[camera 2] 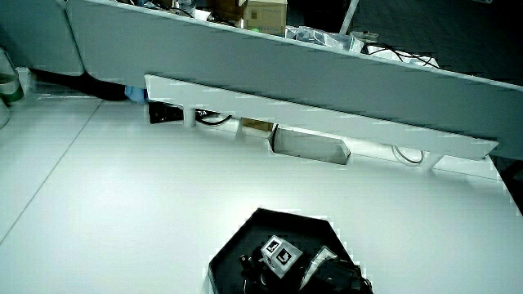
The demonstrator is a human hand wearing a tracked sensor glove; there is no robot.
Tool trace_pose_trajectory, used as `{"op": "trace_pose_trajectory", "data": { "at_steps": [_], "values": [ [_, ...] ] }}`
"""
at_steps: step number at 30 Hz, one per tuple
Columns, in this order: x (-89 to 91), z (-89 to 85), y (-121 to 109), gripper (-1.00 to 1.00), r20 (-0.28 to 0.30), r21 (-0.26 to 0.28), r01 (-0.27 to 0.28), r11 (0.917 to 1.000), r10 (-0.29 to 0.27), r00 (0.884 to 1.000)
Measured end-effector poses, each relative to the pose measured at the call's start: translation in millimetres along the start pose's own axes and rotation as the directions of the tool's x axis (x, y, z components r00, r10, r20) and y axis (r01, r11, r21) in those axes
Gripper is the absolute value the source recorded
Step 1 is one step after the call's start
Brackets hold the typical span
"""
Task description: Place speaker into plate
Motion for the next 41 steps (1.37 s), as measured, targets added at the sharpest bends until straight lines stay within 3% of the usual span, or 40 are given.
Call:
{"op": "trace_pose_trajectory", "data": {
  "at_steps": [4,6,7,11,12,15,18,20,22,25,27,28,29,33,37,39,41],
  "values": [
    [0.5,-1.8,3.5,0.00,0.005,-0.021,-0.007,0.9998,0.007,1.000],
    [1.2,-3.9,3.9,-0.11,-0.012,-0.018,-0.026,0.9995,0.026,1.000],
    [1.1,-8.7,7.6,-0.16,-0.013,-0.050,-0.022,0.9985,0.022,1.000],
    [5.4,-13.6,4.2,-0.37,-0.088,-0.023,-0.038,0.9990,0.036,0.995],
    [5.5,-16.5,4.7,-0.42,-0.103,-0.045,-0.043,0.9981,0.038,0.994],
    [7.8,-21.2,0.5,-0.58,-0.156,-0.015,-0.053,0.9985,0.050,0.986],
    [15.8,-26.0,-6.2,-0.74,-0.191,0.032,0.015,0.9994,-0.009,0.982],
    [22.8,-28.9,-15.4,-0.84,-0.248,0.096,0.026,0.9950,-0.002,0.969],
    [27.6,-35.1,-20.5,-0.95,-0.296,0.107,0.004,0.9943,0.028,0.955],
    [34.7,-37.3,-32.1,-1.00,-0.356,0.172,0.004,0.9851,0.058,0.933],
    [39.1,-37.6,-42.2,-1.00,-0.388,0.226,0.011,0.9740,0.080,0.918],
    [40.1,-40.4,-44.5,-1.00,-0.392,0.238,0.019,0.9712,0.078,0.917],
    [42.4,-41.8,-49.9,-1.00,-0.402,0.288,0.062,0.9556,0.061,0.914],
    [47.0,-61.0,-60.6,-1.00,-0.486,0.276,0.033,0.9606,0.110,0.867],
    [51.6,-80.2,-71.2,-1.00,-0.565,0.267,0.002,0.9638,0.155,0.810],
    [56.4,-77.2,-86.5,-1.00,-0.567,0.337,0.033,0.9408,0.175,0.805],
    [61.3,-74.3,-101.9,-1.00,-0.567,0.406,0.064,0.9118,0.195,0.801]
  ]
}}
